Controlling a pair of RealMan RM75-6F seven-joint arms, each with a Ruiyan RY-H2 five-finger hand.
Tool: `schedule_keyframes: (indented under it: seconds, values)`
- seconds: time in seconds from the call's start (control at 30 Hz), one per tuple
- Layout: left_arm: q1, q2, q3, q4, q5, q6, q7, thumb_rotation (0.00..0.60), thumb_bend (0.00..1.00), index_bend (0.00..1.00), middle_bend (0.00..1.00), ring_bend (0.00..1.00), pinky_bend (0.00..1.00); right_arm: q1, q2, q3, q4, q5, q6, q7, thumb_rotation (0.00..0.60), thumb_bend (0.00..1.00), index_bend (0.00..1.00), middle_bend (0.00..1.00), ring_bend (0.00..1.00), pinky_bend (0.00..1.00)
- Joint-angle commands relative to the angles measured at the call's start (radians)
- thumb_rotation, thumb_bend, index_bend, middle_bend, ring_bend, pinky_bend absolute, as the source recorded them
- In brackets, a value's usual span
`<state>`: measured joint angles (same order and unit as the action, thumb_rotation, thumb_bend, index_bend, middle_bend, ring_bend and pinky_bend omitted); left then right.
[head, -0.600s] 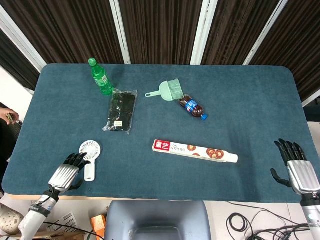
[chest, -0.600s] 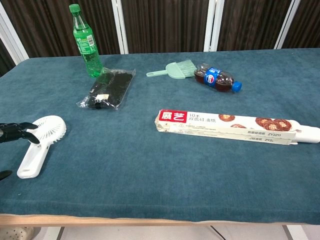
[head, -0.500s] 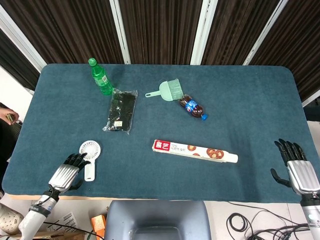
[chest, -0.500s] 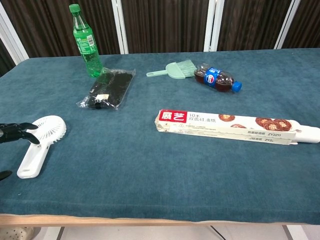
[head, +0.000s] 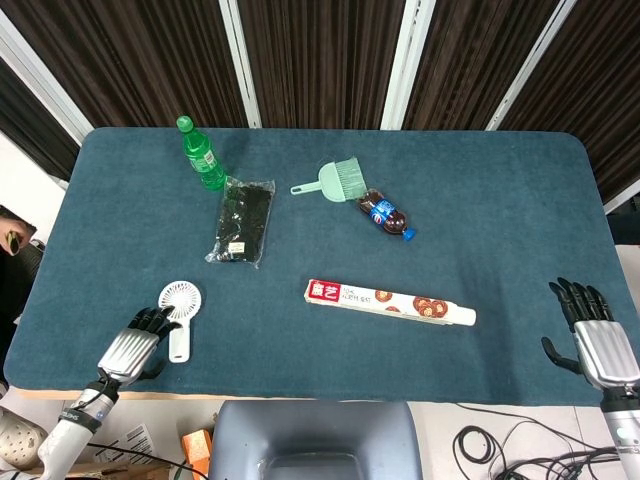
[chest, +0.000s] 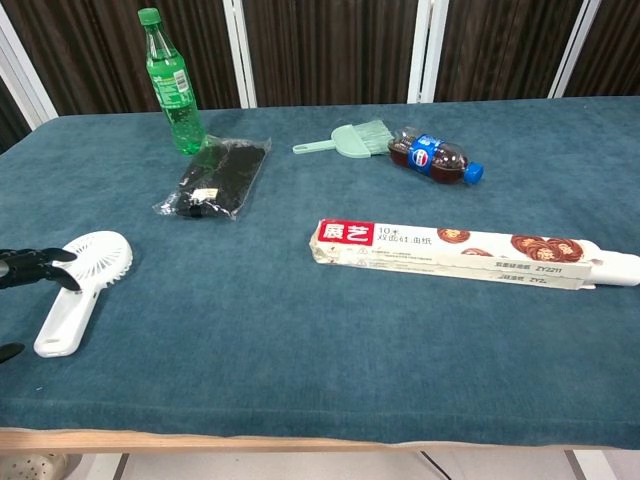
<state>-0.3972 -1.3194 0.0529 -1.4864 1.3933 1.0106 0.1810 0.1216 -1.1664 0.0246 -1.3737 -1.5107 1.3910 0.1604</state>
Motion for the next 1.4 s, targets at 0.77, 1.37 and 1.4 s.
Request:
schedule_keyframes:
  seconds: [0.77, 1.37, 1.4]
  values:
    - [-0.028, 0.017, 0.012, -0.014, -0.034, -0.084, -0.012, 0.6, 0.4, 0.26, 0.0, 0.0, 0.07, -0.001, 0.004, -0.003, -0.007, 0.0, -0.009, -0.012, 0.6, 0.31, 0.0, 0.03, 0.0, 0.0]
    - [0.149, 0.121, 0.029, -0.089, 0.149, 0.331, -0.089, 0.6, 0.32, 0.0, 0.0, 0.0, 0.07, -0.012, 0.015, -0.008, -0.021, -0.024, 0.021, -0.005, 0.6, 0.31, 0.0, 0.03, 0.0, 0.0]
    - [0.158, 0.125, 0.03, -0.113, 0.145, 0.34, -0.053, 0.6, 0.3, 0.0, 0.0, 0.0, 0.07, -0.014, 0.015, -0.009, -0.022, -0.027, 0.024, -0.009, 0.6, 0.31, 0.0, 0.03, 0.0, 0.0]
